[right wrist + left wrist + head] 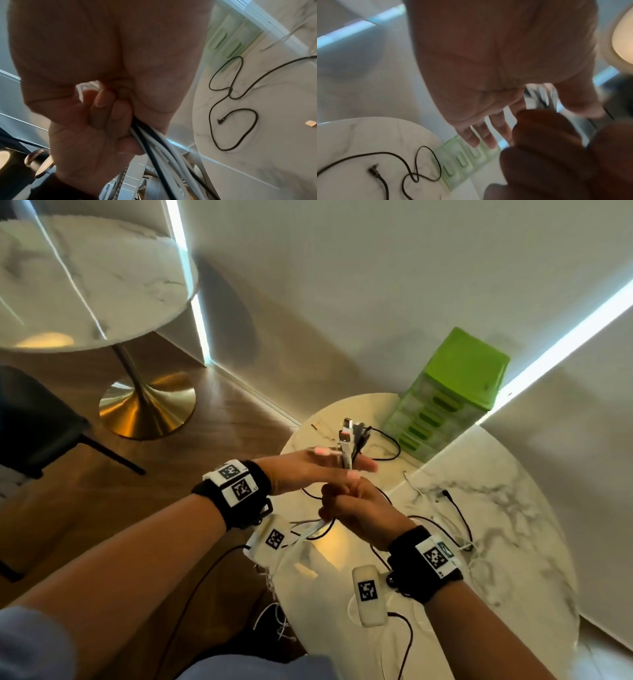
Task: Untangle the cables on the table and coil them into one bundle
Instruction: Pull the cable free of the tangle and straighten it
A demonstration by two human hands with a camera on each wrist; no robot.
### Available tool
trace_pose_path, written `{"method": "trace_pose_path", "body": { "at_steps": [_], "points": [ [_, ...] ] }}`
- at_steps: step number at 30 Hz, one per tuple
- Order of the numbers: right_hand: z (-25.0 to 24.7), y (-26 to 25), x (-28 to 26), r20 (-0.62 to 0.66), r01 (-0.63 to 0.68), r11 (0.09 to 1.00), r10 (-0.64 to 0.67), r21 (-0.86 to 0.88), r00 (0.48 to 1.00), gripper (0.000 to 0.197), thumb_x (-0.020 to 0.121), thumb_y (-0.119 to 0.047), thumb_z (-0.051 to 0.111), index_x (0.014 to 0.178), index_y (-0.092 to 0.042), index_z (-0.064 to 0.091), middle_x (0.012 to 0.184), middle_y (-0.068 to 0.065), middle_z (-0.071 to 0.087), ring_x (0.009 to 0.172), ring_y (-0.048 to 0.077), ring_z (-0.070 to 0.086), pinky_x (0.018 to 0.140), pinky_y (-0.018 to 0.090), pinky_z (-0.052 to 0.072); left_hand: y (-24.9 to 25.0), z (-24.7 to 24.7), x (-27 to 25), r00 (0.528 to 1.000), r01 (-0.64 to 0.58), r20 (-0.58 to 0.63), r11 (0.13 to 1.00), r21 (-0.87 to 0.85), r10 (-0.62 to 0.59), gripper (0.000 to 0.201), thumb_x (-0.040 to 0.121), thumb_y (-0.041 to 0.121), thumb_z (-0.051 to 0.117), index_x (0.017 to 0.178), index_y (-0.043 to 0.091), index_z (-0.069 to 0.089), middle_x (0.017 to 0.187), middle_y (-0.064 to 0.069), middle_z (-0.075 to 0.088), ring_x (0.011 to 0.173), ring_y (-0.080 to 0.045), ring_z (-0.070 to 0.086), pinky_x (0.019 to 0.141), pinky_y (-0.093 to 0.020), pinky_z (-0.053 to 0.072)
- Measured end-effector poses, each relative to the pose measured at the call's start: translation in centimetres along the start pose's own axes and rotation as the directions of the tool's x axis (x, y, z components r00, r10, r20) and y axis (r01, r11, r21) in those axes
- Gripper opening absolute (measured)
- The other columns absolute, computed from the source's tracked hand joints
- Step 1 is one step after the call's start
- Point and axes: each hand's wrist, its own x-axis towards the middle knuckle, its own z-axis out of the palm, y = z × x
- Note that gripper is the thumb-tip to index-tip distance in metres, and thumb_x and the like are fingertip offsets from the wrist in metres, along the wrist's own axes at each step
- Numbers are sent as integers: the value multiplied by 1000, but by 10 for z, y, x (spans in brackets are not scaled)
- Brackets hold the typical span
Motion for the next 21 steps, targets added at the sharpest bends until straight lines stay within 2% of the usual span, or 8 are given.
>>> {"method": "trace_pose_path", "body": {
  "at_steps": [4, 8, 10, 12, 15, 18, 20, 21],
  "points": [
    [-8, 9, -14, -26, 14, 999, -13, 39, 1000, 34, 73, 5, 59, 73, -22, 39, 66, 2, 34, 61, 16, 38, 68, 35, 38, 26, 23, 17, 998, 31, 41, 988, 151, -38, 42, 110, 37, 37, 130, 16, 67, 117, 27, 69, 115, 1, 63, 98, -30, 48],
    [-22, 25, -20, -73, 42, 994, -35, 97, 997, 8, 79, 0, 66, 75, -2, 59, 77, 15, 61, 81, 29, 61, 83, 38, 50, 39, 39, 39, 985, 69, 141, 973, 218, -102, 45, 110, 39, 38, 89, 24, 76, 121, -1, 73, 114, -13, 65, 112, -46, 41],
    [-31, 38, -19, -8, -53, 998, 53, -14, 999, 18, 83, -10, 70, 66, -15, 65, 84, 16, 70, 91, 33, 66, 96, 41, 50, 38, 39, 49, 981, 62, 168, 978, 200, -97, 47, 110, 33, 39, 80, 4, 61, 117, -3, 76, 113, -8, 64, 114, -43, 35],
    [-35, 47, -15, -66, -160, 957, 148, -243, 987, 27, 87, -22, 73, 62, -20, 63, 86, 19, 71, 94, 29, 67, 100, 42, 51, 35, 38, 58, 977, 98, 179, 991, 90, -113, 41, 110, 27, 40, 77, 5, 54, 98, -9, 77, 112, -19, 69, 109, -42, 42],
    [-37, 59, -2, -377, -259, 783, 33, -566, 926, 29, 94, -36, 65, 74, -16, 57, 72, 2, 62, 75, 0, 59, 81, 24, 52, 25, 42, 68, 978, 195, 80, 979, -59, -190, 39, 109, 25, 43, 74, 9, 50, 65, -4, 59, 80, -23, 70, 87, -35, 50],
    [-39, 60, 1, -406, -256, 717, -42, -649, 913, 35, 89, -45, 69, 70, -24, 50, 68, -7, 54, 67, 12, 53, 70, 33, 47, 16, 48, 76, 974, 188, -89, 959, -211, -210, 38, 108, 28, 45, 71, 15, 43, 56, 2, 35, 57, -17, 38, 71, -28, 43],
    [-50, 62, -7, -307, -190, 758, -14, -623, 952, 31, 83, -43, 80, 98, -22, 63, 90, -9, 62, 82, 9, 58, 77, 28, 50, 14, 52, 84, 964, 163, -168, 958, -235, -205, 39, 108, 29, 44, 71, 16, 40, 55, 4, 28, 55, -15, 28, 65, -26, 45],
    [-60, 64, -13, -274, -184, 779, 17, -600, 962, 52, 79, -43, 83, 120, -19, 60, 106, -10, 61, 94, 7, 59, 82, 25, 51, 12, 53, 89, 960, 148, -207, 968, -201, -190, 40, 108, 31, 44, 71, 17, 40, 57, 3, 27, 54, -16, 27, 63, -26, 47]
  ]
}}
